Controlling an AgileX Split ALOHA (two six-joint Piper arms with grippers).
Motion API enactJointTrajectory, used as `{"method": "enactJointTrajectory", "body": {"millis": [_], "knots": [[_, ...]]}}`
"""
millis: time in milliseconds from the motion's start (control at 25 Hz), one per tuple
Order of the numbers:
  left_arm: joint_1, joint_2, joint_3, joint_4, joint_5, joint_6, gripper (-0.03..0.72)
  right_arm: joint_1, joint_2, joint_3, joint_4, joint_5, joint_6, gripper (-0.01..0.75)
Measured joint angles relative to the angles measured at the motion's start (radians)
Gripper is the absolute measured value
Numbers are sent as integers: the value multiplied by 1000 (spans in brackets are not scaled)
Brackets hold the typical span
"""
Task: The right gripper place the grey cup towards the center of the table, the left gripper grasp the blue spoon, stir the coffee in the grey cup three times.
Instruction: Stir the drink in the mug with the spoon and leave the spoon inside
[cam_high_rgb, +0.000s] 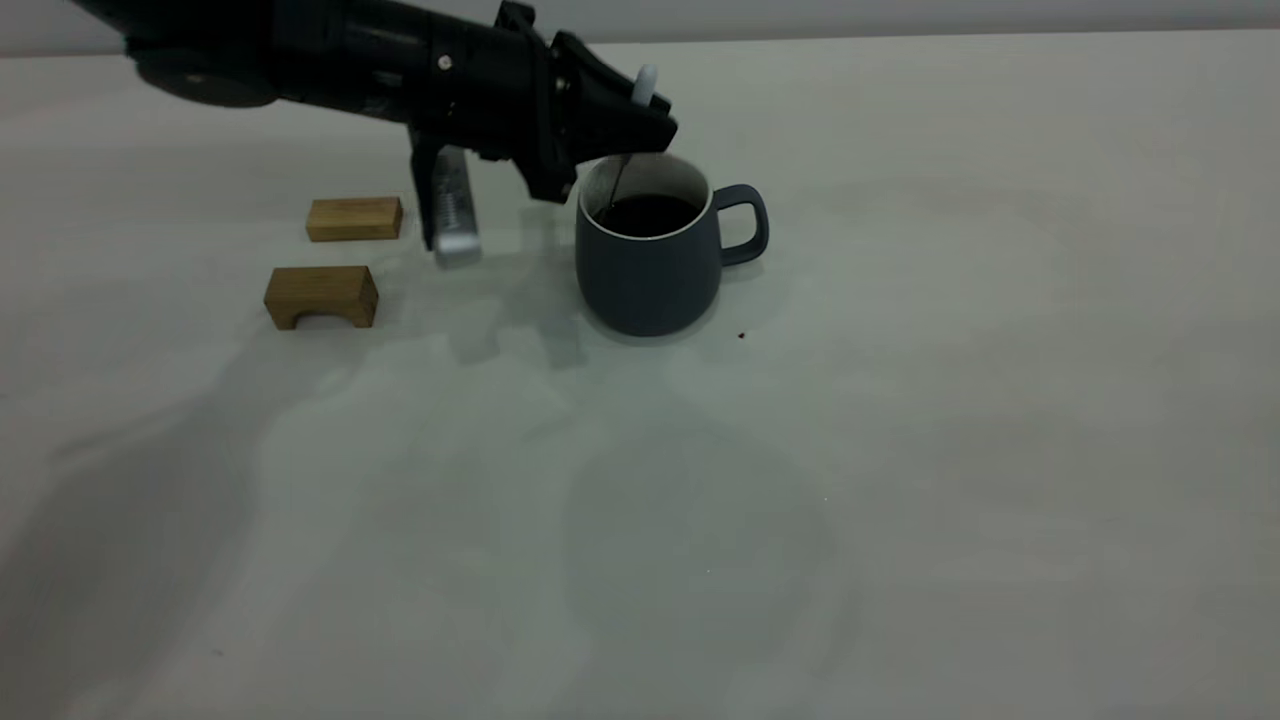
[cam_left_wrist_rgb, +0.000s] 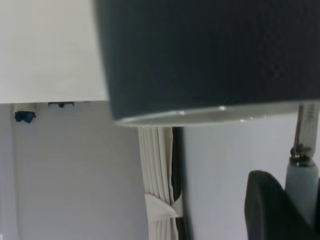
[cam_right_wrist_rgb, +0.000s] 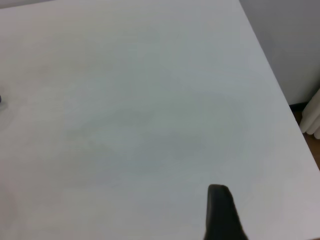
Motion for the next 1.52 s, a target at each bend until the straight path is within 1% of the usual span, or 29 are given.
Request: {"method": "enactJointTrajectory", "body": {"millis": [120,320,440,520,800,1080,1240,1360,1520], "knots": [[-21,13,-33,-1,-2,0,126,0,0,0,0,0,0,510],[-70,27,-36,-2,4,-19,126,0,0,0,0,0,0,510],[-90,30,-36,-2,38,-24,126,0,0,0,0,0,0,510],[-91,30,-36,-2,66,-26,126,0,0,0,0,0,0,510],[-73,30,-36,11,114,-26,126,0,0,0,0,0,0,510],[-19,30,-36,71,147,-56,126,0,0,0,0,0,0,510],[6,30,-36,65,141,-71,126,0,0,0,0,0,0,510],[8,30,-38,20,100,-72,126,0,0,0,0,0,0,510],[6,30,-38,7,76,-72,126,0,0,0,0,0,0,510]]}}
